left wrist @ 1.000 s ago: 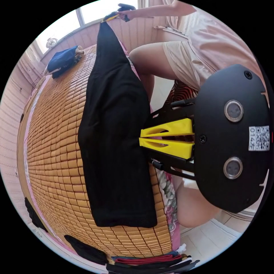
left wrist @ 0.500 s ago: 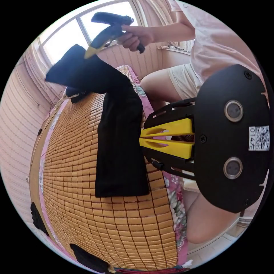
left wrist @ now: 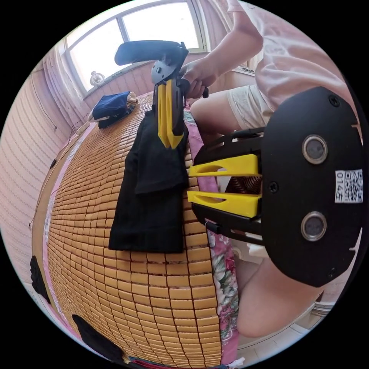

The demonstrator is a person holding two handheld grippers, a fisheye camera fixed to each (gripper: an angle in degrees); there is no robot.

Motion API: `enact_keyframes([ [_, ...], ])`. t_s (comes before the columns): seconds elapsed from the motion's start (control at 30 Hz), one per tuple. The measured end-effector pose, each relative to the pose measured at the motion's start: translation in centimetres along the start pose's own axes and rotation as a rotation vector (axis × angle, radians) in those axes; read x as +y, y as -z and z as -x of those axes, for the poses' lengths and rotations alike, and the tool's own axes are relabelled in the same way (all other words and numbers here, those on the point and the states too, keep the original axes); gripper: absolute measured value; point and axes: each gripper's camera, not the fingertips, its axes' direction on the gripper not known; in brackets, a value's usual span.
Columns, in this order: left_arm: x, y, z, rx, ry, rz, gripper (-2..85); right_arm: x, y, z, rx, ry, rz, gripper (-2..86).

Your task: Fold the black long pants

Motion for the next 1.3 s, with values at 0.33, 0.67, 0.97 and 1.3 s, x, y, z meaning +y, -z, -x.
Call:
enact_keyframes([
  [0.33, -1.7, -3.6, -0.3, 0.018, 0.056, 0.071, 6.7, -11.8, -3.3, 2.1, 0.122, 0.014, 0.111, 13.0],
  [0.67, -0.8, -2.4, -2.7, 0.033, -0.04, 0.043, 2.6, -15.2, -1.2, 1.1, 0.107, -0.068, 0.121, 3.7],
  [0.97, 0.6, 5.9, -2.9, -0.125, 0.005, -0.285, 2.4, -20.5, 6.0, 4.6, 0.006, 0.1, -0.113, 7.2],
  [1.3, 2.2, 4.4, -0.3, -0.205, 0.165, -0.162, 5.0, -16.4, 2.4, 1.3, 0.065, -0.007, 0.029, 6.6],
])
